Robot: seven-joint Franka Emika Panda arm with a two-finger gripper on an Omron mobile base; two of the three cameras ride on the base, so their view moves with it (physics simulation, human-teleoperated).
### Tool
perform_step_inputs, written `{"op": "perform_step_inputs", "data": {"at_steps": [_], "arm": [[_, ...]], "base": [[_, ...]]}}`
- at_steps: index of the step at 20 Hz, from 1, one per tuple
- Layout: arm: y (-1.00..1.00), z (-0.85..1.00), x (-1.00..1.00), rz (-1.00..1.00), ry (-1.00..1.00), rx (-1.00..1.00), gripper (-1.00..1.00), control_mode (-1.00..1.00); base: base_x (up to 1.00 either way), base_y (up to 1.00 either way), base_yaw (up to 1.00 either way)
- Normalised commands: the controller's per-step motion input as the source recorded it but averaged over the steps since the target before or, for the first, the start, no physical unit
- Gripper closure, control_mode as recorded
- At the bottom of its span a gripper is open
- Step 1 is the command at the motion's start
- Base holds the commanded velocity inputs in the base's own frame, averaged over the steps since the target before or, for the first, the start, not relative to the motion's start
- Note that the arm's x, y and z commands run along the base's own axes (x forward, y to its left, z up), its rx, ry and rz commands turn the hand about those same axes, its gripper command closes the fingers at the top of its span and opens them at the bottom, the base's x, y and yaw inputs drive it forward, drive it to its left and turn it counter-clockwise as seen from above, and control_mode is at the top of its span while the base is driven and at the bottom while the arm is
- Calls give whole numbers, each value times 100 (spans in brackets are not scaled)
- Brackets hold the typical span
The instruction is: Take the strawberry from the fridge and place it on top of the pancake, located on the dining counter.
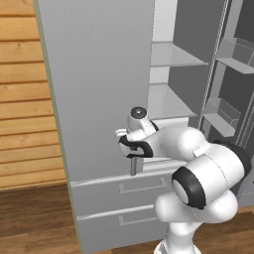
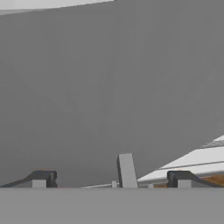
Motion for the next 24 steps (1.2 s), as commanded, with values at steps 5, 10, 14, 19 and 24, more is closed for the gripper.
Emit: {"op": "perform_step_inputs", "data": {"at_steps": [5,10,14,19,24], "arm": [[0,-39,0,0,0,0,-100,-100],[0,-17,-5,-1,0,0,-100,-100],[0,-22,-31,-7,0,0,100,-100],[0,-28,-34,-5,-1,0,100,-100],[7,-28,-38,-11,0,0,100,-100]], "base": [[0,0,0],[0,0,0],[0,0,0],[0,0,0],[0,0,0]]}}
